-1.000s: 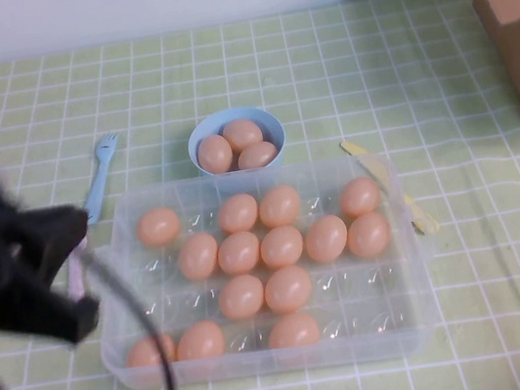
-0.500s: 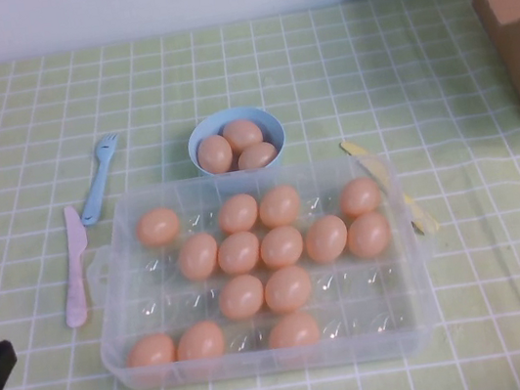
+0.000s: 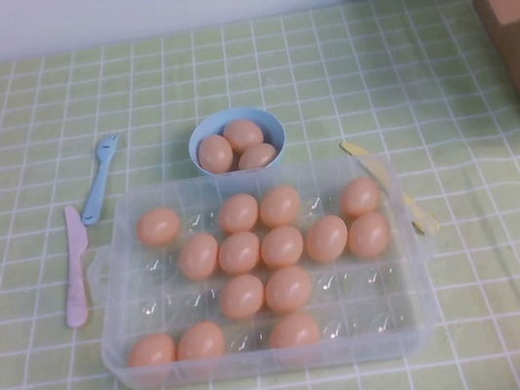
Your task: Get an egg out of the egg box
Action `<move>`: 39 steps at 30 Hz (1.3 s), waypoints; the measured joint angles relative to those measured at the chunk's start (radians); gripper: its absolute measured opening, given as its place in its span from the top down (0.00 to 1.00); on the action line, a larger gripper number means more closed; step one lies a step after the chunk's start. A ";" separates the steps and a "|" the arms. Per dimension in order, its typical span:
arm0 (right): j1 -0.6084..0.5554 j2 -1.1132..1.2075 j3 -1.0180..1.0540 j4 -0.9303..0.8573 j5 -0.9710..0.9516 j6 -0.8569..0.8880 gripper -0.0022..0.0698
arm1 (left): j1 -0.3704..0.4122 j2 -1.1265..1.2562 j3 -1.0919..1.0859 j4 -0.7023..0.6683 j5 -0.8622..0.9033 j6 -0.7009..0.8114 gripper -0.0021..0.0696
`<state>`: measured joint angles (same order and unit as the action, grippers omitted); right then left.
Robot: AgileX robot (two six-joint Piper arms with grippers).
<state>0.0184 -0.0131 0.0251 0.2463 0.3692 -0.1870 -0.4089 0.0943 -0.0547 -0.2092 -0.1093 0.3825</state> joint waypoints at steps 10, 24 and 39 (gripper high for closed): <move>0.000 0.000 0.000 0.000 0.000 0.000 0.99 | 0.286 -0.093 0.078 0.094 -0.011 -0.143 0.98; 0.000 0.000 0.002 0.002 0.000 0.000 0.99 | 0.346 -0.104 0.080 0.209 0.441 -0.256 0.98; 0.000 0.000 0.002 0.002 0.000 0.000 0.99 | 0.346 -0.104 0.082 0.209 0.475 -0.260 0.98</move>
<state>0.0184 -0.0131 0.0267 0.2483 0.3692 -0.1870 -0.0634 -0.0100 0.0273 0.0000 0.3658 0.1229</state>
